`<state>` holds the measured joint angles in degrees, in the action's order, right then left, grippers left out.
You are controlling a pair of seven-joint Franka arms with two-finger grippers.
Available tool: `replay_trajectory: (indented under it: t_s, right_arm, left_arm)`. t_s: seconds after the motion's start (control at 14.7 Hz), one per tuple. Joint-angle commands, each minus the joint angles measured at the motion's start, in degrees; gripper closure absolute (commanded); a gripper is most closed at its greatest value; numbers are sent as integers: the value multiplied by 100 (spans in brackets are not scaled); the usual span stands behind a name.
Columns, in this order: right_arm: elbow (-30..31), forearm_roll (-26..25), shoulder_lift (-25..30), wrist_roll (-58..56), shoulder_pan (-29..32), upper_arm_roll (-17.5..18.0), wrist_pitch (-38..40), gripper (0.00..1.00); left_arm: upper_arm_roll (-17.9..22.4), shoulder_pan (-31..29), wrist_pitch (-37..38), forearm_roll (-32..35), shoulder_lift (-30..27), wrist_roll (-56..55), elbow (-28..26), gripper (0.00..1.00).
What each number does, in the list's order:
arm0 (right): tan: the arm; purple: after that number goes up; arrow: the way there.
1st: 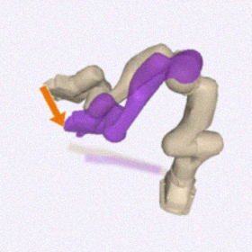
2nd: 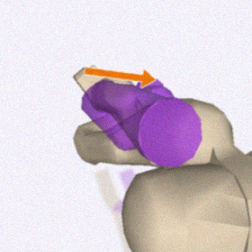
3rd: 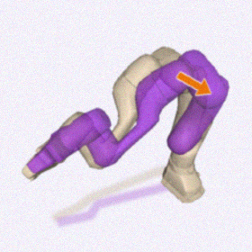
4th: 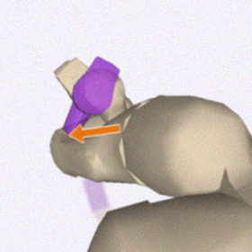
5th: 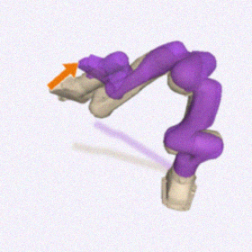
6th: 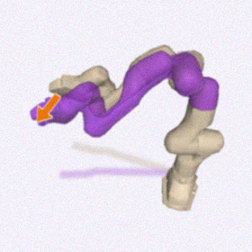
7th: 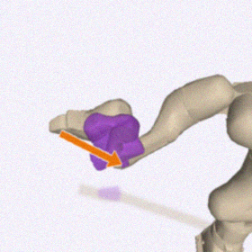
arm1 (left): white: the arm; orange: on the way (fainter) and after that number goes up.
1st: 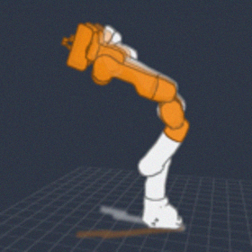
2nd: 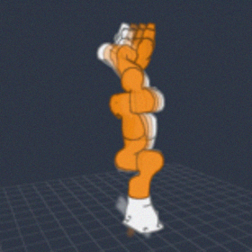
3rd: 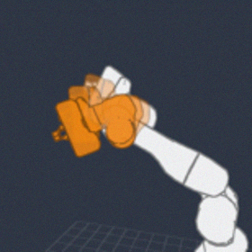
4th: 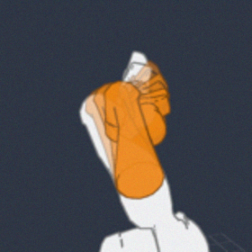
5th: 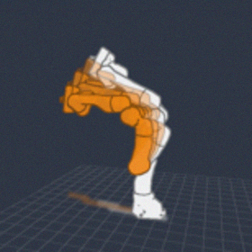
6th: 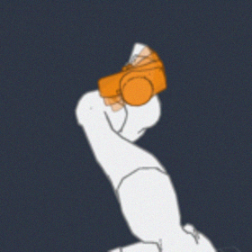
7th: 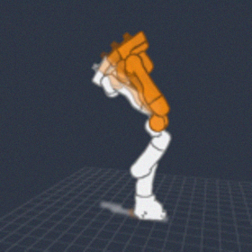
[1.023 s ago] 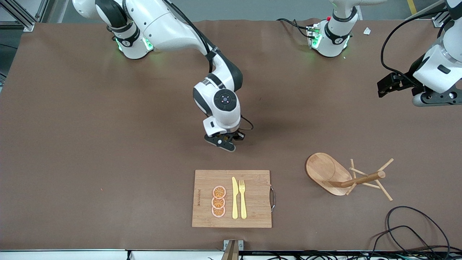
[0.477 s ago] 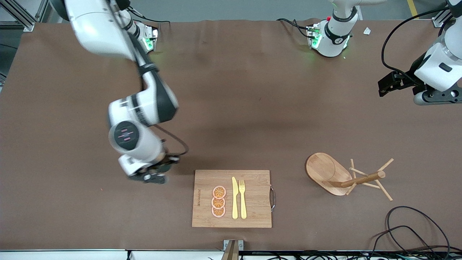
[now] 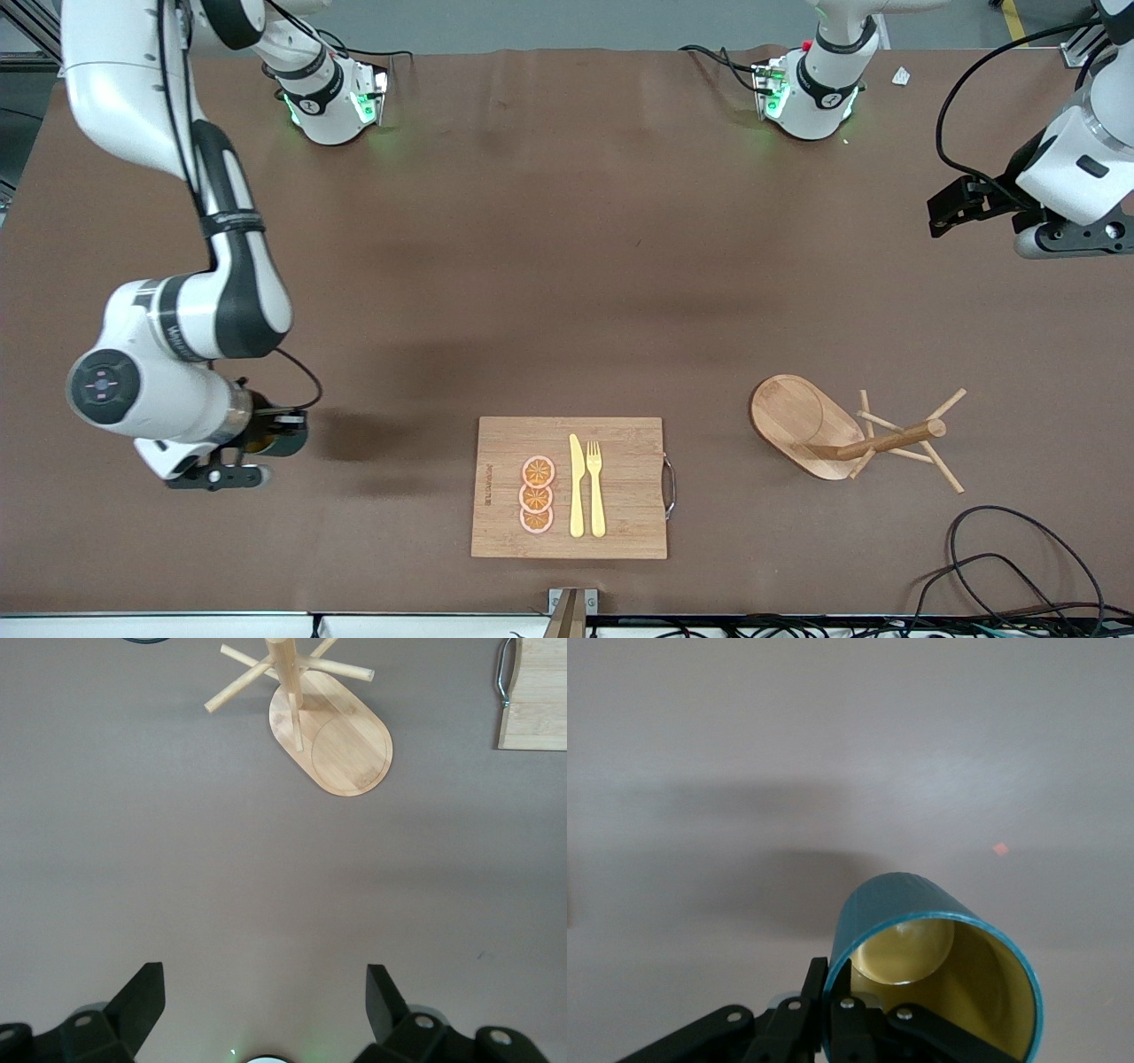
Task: Transfer cup from left to right arm and place
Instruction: 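Carry the teal mug sideways with the right gripper and lower it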
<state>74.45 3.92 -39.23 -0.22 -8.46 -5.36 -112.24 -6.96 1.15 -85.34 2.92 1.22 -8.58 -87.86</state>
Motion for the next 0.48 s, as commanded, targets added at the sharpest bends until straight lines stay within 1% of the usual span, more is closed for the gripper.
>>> replay_trajectory:
  t_s: [0.0,0.2,0.41]
  right_arm:
    - [683,-40,188,-828,414,141,-622,99]
    - [1132,12,179,-1112,529,158,-1150,99]
    - [1274,30,161,-1112,512,176,-1239,98]
  left_arm:
    - [-60,-98,-35,-81,-174,67,-161,0]
    - [-60,-98,-35,-81,-174,67,-161,0]
    - [-60,-98,-35,-72,-174,67,-170,0]
